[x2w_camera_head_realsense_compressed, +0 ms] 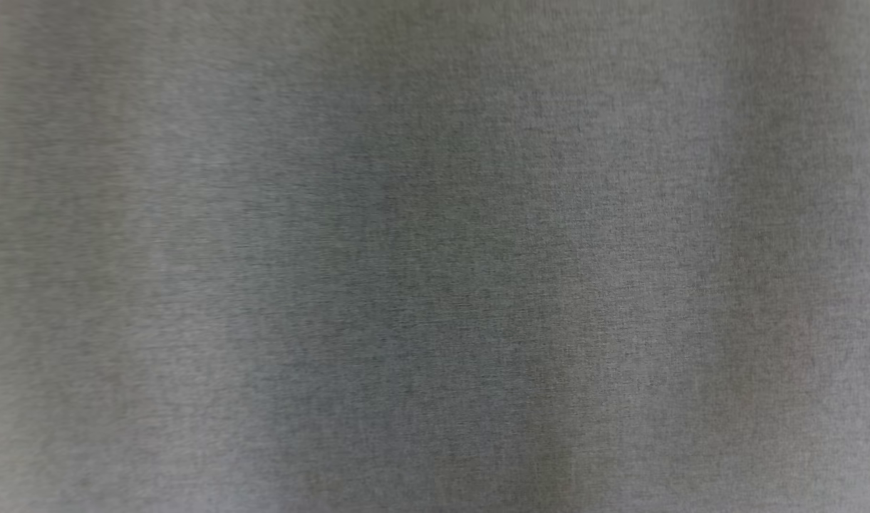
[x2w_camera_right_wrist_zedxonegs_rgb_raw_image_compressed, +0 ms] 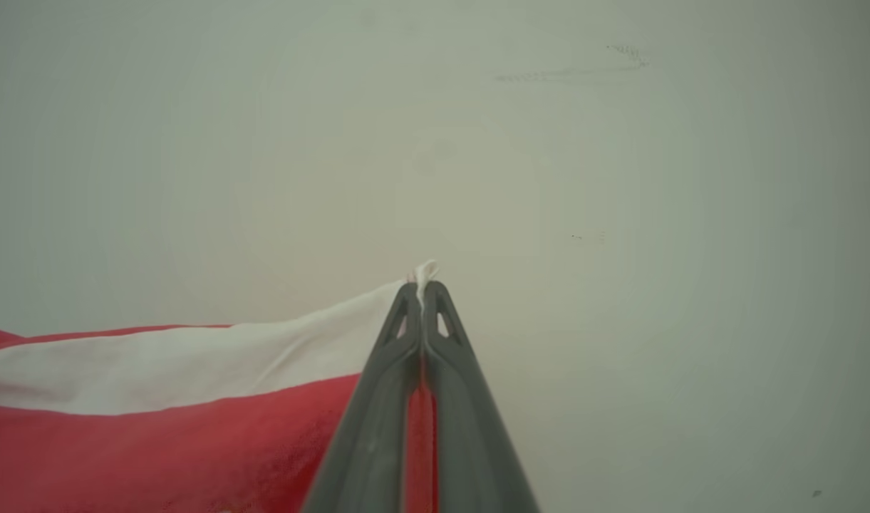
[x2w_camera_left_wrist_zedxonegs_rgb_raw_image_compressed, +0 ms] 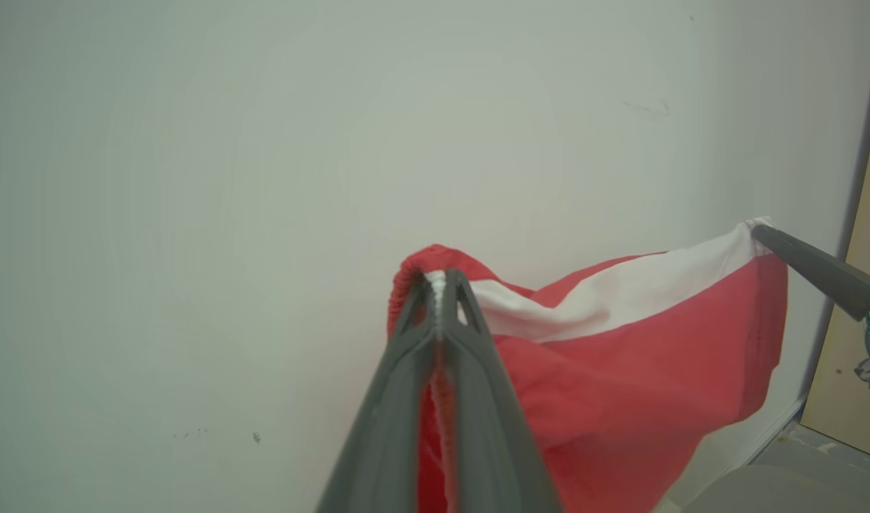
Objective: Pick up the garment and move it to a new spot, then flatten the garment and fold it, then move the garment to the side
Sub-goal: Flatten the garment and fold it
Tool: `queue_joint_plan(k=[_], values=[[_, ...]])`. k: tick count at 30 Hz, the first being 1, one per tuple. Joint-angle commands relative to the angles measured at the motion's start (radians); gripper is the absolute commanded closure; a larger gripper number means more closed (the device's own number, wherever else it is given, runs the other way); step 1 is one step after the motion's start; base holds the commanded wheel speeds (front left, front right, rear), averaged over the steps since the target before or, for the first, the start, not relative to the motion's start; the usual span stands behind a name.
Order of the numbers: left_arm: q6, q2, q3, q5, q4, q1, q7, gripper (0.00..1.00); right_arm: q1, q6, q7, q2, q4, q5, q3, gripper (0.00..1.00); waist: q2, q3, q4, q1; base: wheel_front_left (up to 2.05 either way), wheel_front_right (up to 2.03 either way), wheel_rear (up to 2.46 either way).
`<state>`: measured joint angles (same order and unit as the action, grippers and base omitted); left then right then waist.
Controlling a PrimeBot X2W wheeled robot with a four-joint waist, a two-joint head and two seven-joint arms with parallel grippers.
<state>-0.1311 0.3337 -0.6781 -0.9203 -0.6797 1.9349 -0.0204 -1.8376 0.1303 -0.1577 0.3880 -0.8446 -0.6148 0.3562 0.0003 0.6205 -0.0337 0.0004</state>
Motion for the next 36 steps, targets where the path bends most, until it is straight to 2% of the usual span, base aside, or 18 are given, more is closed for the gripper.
queue_joint_plan(k=[1,9,13,16,20,25,28,31,36], values=[[0.002,-0.001,-0.022,-0.003,-0.01,0.027,-0.011,1.0,-0.028,0.001,-0.014,-0.012,-0.025,-0.008,0.001,1.0,-0.0003,0.059,-0.04,-0.0004,0.0,0.0,0.0],[0.002,0.012,-0.096,-0.085,-0.065,0.021,-0.079,1.0,-0.008,0.001,-0.066,-0.041,-0.061,-0.05,0.056,1.0,-0.0003,0.111,-0.061,-0.0004,0.0,0.0,0.0],[0.002,0.022,-0.133,-0.121,-0.058,-0.04,-0.126,1.0,0.066,0.001,-0.092,-0.038,0.0,-0.086,0.102,1.0,-0.0003,0.103,-0.059,-0.0004,0.0,0.0,0.0],[0.002,0.037,-0.159,-0.158,-0.016,-0.119,-0.174,1.0,0.159,0.001,-0.103,-0.004,0.068,-0.115,0.135,1.0,-0.0003,0.065,-0.047,-0.0004,0.0,0.0,0.0],[0.002,0.07,-0.2,-0.176,0.066,-0.259,-0.215,1.0,0.315,0.001,-0.107,0.037,0.172,-0.144,0.173,1.0,-0.0003,-0.001,-0.037,-0.0004,0.0,0.0,0.0],[0.002,0.117,-0.22,-0.174,0.194,-0.472,-0.24,1.0,0.563,0.001,-0.108,0.094,0.343,-0.155,0.134,1.0,-0.0003,-0.094,-0.031,-0.0004,0.0,0.0,0.0],[0.021,0.137,-0.21,-0.165,0.281,-0.622,-0.244,1.0,0.721,0.001,-0.108,0.115,0.43,-0.148,0.106,1.0,-0.0003,-0.147,-0.028,-0.0004,0.0,0.0,0.0],[0.059,0.152,-0.192,-0.131,0.375,-0.773,-0.244,1.0,0.893,0.001,-0.108,0.118,0.501,-0.16,0.077,1.0,-0.0003,-0.196,-0.024,-0.0004,0.0,0.0,0.0],[0.1,0.148,-0.148,-0.083,0.486,-0.974,-0.245,1.0,1.09,0.001,-0.109,0.118,0.565,-0.16,0.032,1.0,-0.0003,-0.253,-0.018,-0.0004,0.0,0.0,0.0]])
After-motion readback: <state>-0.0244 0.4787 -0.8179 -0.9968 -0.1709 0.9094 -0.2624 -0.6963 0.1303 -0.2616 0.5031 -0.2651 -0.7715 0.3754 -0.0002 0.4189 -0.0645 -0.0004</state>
